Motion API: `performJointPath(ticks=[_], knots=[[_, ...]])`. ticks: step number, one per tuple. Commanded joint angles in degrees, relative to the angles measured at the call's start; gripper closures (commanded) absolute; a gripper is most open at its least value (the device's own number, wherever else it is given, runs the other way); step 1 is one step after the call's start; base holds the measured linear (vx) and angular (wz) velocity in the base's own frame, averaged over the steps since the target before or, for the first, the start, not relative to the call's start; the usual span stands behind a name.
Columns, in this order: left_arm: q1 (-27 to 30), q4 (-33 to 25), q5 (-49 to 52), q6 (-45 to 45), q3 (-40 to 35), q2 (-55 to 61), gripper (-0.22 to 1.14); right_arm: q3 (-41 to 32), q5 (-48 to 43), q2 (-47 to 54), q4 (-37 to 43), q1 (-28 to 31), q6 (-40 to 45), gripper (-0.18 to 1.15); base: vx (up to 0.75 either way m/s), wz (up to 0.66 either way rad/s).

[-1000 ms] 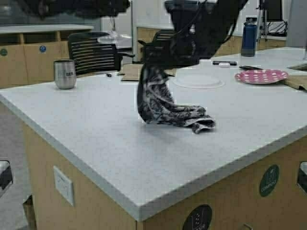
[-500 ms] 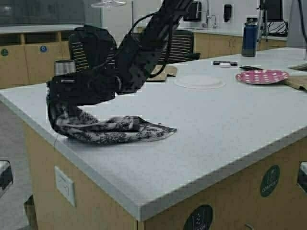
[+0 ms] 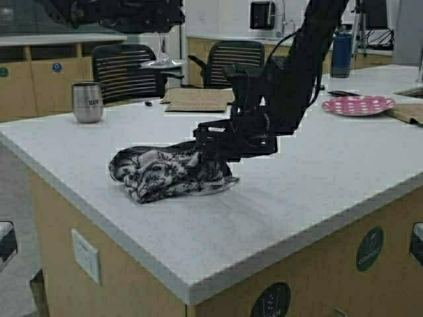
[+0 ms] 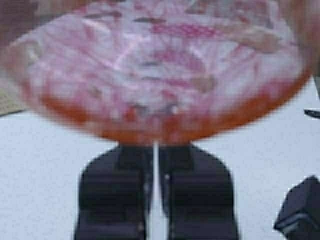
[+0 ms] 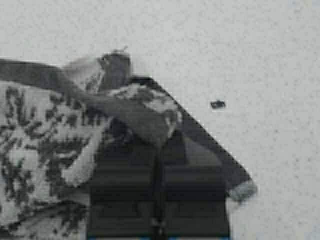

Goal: Get the cloth and wipe up the spill under the wine glass

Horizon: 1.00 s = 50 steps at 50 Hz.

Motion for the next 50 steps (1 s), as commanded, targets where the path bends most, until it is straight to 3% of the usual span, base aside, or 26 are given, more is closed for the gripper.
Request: performJointPath(ticks=[1, 15, 34, 50], knots=[[0.0, -0.2, -2.8, 0.8, -1.6, 3.1, 0.82, 0.4, -0.7, -2.9, -0.1, -1.1, -0.2, 0.91, 0.0, 0.0], [-0.1, -0.2, -6.1, 1.2, -5.3, 14.9, 0.83, 2.7, -0.9, -4.0, -0.2, -3.8, -0.3, 0.91, 0.0, 0.0], [0.0, -0.2, -22.3, 5.9, -12.0, 32.3, 0.83, 6.4, -1.8, -5.4, -0.4, -4.9, -1.9, 0.92, 0.0, 0.0], [0.0, -1.7, -23.6, 10.1, -14.6, 41.3, 0.83, 6.9, -2.8, -5.9, -0.4, -4.8, -1.9, 0.92, 0.0, 0.0]])
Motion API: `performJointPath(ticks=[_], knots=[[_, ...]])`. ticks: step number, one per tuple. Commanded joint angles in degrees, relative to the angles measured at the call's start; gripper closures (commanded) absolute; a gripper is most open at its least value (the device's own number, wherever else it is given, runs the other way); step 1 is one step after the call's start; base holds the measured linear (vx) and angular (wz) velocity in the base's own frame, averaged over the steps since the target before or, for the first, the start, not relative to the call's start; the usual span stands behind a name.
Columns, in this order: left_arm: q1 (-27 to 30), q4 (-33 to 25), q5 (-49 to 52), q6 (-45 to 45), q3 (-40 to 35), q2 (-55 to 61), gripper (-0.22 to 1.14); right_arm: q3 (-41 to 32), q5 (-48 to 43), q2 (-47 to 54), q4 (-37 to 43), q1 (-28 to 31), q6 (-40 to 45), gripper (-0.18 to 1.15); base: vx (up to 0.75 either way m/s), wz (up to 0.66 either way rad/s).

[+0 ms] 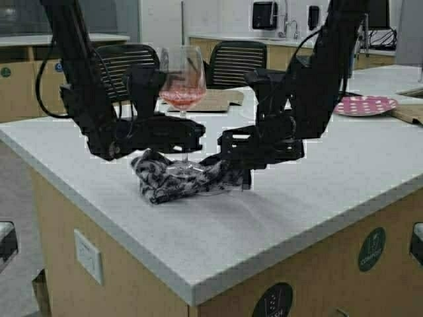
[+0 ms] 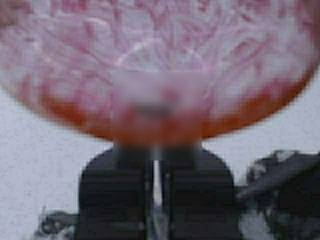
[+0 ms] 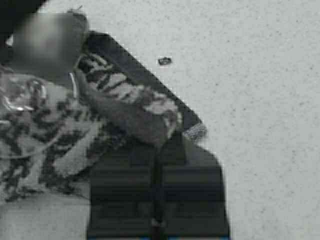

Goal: Get the cloth and wipe up the spill under the wine glass

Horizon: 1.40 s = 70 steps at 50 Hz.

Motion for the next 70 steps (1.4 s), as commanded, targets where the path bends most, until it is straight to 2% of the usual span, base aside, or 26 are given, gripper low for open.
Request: performJointPath(ticks=[1, 9, 18, 30, 37, 70], knots=[[0.2, -1.2, -0.1, 1.8, -0.9, 1.2, 0.83, -0.3, -0.9, -3.3, 0.1, -0.3, -0.1, 0.92, 0.0, 0.0], [0.2, -2.2, -1.3, 3.1, 0.4, 2.4, 0.83, -0.2, -1.7, -4.6, 0.5, -1.3, 0.3, 0.92, 0.0, 0.0], [0.2, -3.3, -2.4, 2.7, 3.8, -3.7, 0.83, -0.1, -2.1, -5.4, 3.1, -5.3, 2.2, 0.92, 0.0, 0.0], [0.2, -3.8, -2.5, 3.3, 4.0, -7.1, 0.82, 3.5, -5.9, -7.9, 11.9, -13.4, 12.3, 0.92, 0.0, 0.0], [0.1, -3.9, -2.9, 3.3, 2.9, -5.5, 0.8, 5.5, -11.2, -9.1, 12.5, -16.6, 16.5, 0.92, 0.0, 0.0], [0.2, -3.9, -3.2, 2.8, -1.5, 2.5, 0.61, 6.2, -13.6, -9.9, 12.3, -17.1, 16.4, 0.92, 0.0, 0.0]])
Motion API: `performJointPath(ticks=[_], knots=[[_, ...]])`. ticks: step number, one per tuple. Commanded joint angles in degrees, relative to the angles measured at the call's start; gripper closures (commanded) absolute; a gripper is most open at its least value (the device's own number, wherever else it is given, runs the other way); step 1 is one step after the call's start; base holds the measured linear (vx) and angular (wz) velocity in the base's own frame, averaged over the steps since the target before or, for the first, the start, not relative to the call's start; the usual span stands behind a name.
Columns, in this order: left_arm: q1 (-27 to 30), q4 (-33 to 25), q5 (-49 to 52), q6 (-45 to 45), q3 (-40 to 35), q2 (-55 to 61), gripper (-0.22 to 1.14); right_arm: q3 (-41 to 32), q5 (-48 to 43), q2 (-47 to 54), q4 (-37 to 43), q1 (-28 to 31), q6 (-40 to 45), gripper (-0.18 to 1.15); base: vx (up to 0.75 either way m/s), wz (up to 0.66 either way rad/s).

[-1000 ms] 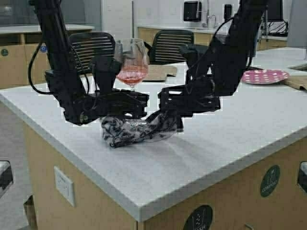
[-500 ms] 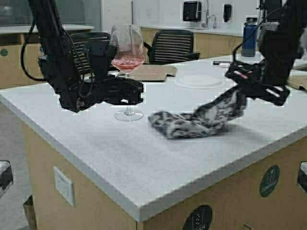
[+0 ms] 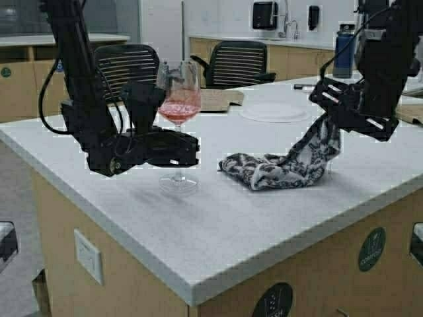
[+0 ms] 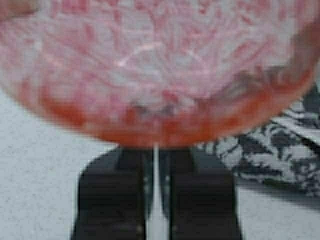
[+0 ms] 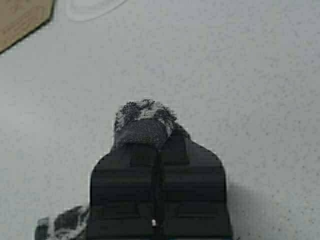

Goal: Get the cloth and wipe up the spill under the wine glass

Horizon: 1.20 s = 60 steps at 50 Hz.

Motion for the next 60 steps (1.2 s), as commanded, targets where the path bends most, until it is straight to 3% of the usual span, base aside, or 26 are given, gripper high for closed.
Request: performJointPath(ticks=[1, 9, 28, 41, 60], knots=[[-0.2, 0.0, -0.6, -0.1, -0.9, -0.6, 0.6, -0.4, -0.8, -2.4, -0.2, 0.1, -0.3, 0.92, 0.0, 0.0], [-0.1, 0.0, -0.5, 0.4, -1.1, -0.1, 0.48, -0.4, -0.7, -2.4, -0.2, 0.1, -0.6, 0.92, 0.0, 0.0], [-0.1, -0.6, -2.8, 0.8, -2.1, 1.6, 0.01, -0.3, -0.7, -2.4, -0.2, 0.1, -0.6, 0.92, 0.0, 0.0], [-0.1, -3.8, -9.6, 2.2, 1.8, 1.1, -0.01, 0.3, -0.8, -2.5, -0.2, 0.1, -0.6, 0.92, 0.0, 0.0], [-0.1, -7.6, -23.7, 1.8, 17.9, -1.7, -0.01, 3.3, -1.8, -3.4, -1.4, 0.1, -1.4, 0.92, 0.0, 0.0]])
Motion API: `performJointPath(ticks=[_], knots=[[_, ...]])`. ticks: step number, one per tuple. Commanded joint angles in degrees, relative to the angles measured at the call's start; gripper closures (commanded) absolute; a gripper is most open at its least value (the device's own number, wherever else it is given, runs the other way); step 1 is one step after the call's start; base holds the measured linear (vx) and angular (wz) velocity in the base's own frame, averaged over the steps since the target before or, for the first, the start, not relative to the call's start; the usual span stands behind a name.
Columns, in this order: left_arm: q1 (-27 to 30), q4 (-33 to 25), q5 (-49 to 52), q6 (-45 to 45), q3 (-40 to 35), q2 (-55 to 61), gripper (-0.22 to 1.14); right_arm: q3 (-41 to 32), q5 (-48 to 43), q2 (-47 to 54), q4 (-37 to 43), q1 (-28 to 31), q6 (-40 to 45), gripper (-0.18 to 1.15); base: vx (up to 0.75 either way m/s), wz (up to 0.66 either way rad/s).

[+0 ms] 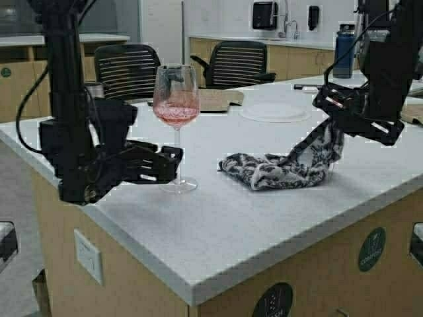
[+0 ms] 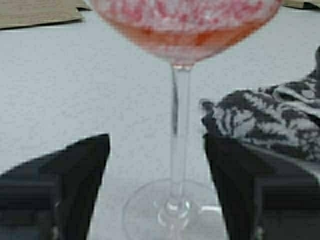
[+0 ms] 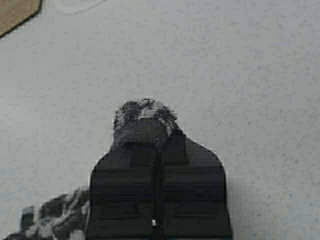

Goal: Get the cloth and wipe up the spill under the wine glass

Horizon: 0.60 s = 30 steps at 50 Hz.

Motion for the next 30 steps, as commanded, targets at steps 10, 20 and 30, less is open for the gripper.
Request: performJointPath(ticks=[10, 20, 30], knots=[[-0.2, -0.6, -2.7, -0.7, 14.5, -10.9, -0.01, 5.2, 0.6, -8.8, -9.4, 0.2, -6.9, 0.92, 0.0, 0.0], [-0.2, -0.9, -1.2, -0.5, 20.7, -19.8, -0.01, 6.2, 8.1, -15.8, -11.0, 0.2, -13.9, 0.92, 0.0, 0.0], [-0.2, -0.9, 3.4, -0.5, 23.0, -29.5, -0.01, 6.8, 14.9, -22.9, -14.2, 0.2, -21.7, 0.92, 0.0, 0.0]])
